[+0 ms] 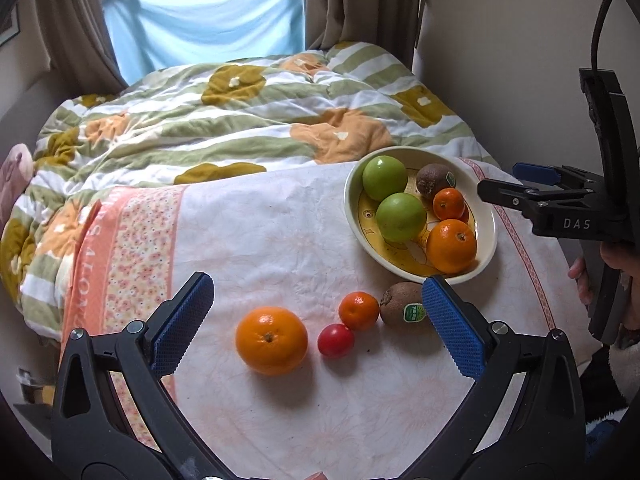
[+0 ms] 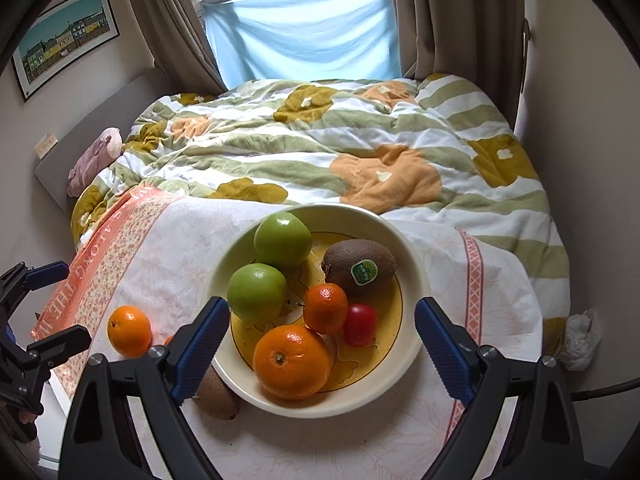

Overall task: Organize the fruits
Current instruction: 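Withdraw both tools from the bowl toward the remaining fruit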

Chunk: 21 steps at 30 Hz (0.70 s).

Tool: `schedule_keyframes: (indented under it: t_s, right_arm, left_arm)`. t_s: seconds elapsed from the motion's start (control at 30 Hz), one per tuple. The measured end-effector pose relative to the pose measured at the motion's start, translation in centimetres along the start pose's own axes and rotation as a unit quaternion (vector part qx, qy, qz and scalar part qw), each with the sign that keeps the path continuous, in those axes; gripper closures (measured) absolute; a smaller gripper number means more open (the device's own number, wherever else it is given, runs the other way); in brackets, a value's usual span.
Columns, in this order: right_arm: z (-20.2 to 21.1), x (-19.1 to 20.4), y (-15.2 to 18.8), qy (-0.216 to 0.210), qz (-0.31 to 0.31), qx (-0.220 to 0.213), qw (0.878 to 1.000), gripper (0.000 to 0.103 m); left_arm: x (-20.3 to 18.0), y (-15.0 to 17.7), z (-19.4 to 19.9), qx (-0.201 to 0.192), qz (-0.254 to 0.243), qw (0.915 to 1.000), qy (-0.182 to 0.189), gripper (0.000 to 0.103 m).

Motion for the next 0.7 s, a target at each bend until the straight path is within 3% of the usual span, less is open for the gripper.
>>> schedule_keyframes:
  t_s: [0.33, 0.7]
  right_arm:
    - [6.0, 4.0, 1.2, 0.030, -0.037, -0.021, 0.999, 0.010]
    - [5.9, 9.6, 4.3, 0.042, -0.103, -0.009, 0.994, 0.010]
  left_arm:
    - [3.3, 1.1, 4.8, -0.029, -0.047, 0.9984, 0.016, 0.000]
    - [6.4, 2.6, 4.7, -0.011, -0.106, 0.9926, 0.059, 0.000]
Point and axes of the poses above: each gripper's, at about its wrist camera, not at the fingertips, and z roughly against the way its jaws point, x to its left, y to its underside, the point moved 9 cm from there along -z, roughly the way its jaws point, and after that the axes turned 11 degrees about x, right-handed, at the moved point
